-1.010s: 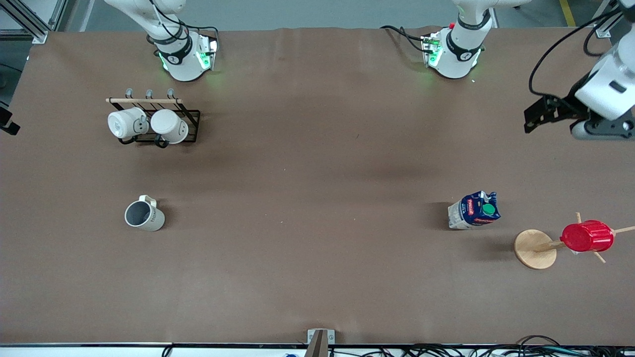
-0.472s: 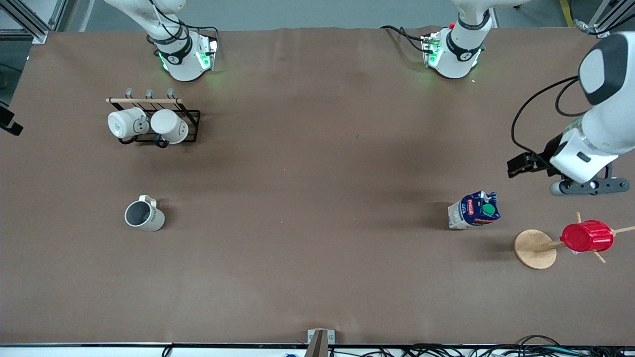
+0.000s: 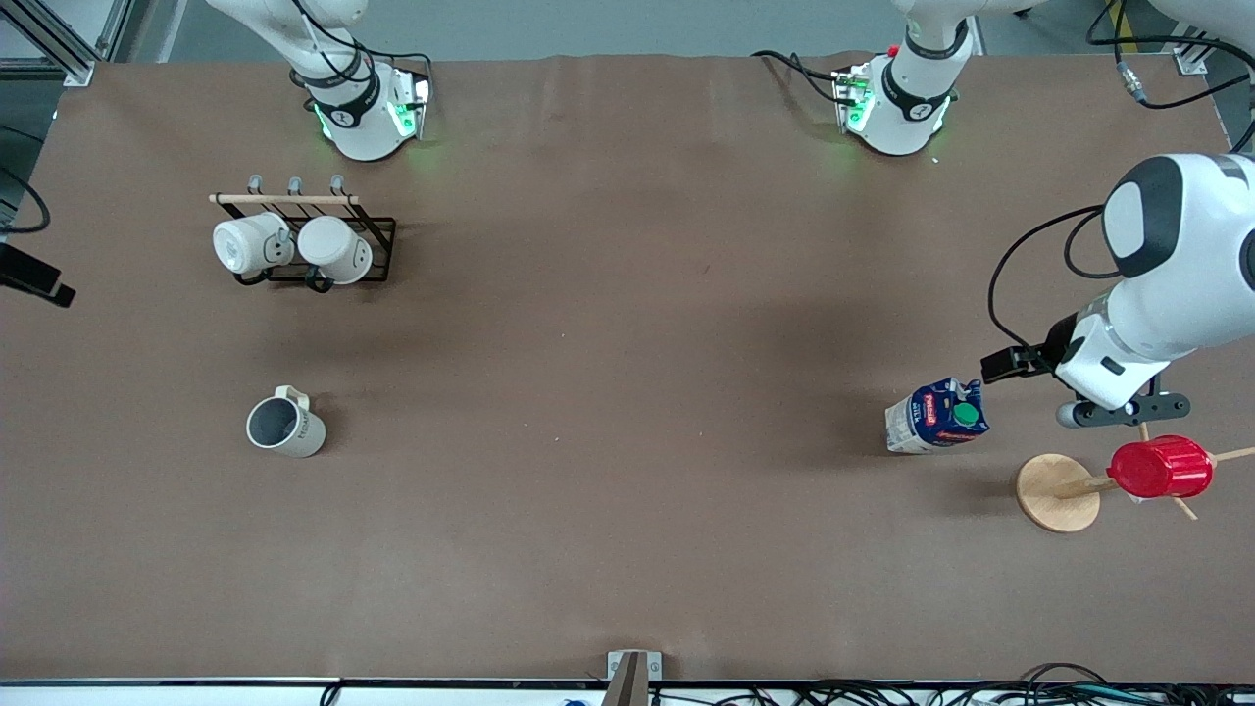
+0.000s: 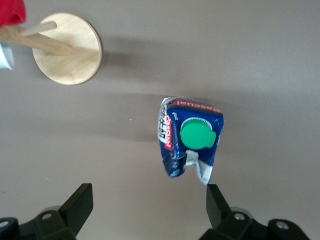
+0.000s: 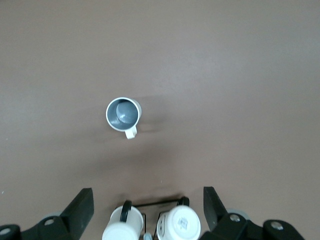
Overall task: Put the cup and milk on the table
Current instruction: 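Grasp the milk carton with the left gripper while the right gripper reaches the mug, then close the right gripper on the white mug rim and lift the carton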
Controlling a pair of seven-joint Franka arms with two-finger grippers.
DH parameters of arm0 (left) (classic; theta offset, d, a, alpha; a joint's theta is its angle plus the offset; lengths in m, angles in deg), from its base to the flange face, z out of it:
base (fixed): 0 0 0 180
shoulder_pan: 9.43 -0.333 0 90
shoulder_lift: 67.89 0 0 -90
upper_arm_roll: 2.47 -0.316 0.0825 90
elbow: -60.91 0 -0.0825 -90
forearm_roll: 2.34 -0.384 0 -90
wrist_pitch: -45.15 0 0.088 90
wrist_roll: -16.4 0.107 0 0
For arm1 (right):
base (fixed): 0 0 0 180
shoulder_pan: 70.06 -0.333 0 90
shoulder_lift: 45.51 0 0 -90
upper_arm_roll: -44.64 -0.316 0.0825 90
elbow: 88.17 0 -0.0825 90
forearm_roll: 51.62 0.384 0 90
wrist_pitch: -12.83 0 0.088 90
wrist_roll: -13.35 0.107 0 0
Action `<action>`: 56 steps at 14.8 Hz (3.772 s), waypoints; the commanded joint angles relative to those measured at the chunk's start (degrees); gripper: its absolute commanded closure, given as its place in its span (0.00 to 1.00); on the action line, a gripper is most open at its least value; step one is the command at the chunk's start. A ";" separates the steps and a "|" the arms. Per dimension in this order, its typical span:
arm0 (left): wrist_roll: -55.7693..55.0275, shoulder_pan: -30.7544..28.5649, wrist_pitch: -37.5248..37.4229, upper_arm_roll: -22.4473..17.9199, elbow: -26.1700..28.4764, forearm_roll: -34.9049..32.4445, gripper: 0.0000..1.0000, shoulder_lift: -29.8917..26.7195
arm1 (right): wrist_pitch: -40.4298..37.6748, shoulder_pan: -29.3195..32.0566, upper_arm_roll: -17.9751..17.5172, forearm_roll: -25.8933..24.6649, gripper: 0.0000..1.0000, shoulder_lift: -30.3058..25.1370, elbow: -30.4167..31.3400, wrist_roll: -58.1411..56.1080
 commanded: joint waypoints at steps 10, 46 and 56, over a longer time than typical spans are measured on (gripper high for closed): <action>-2.97 3.17 6.64 0.38 -1.24 0.54 0.00 5.76 | 21.20 -2.24 -0.35 -1.00 0.08 8.02 13.63 -0.23; -2.97 3.44 4.99 2.40 -4.75 0.45 0.87 7.96 | 46.43 -3.30 -0.35 -0.83 0.57 23.23 21.72 0.30; -4.12 3.70 0.94 5.21 -8.53 0.63 0.87 7.26 | 46.52 -3.30 -0.35 -0.21 0.97 23.41 21.72 0.57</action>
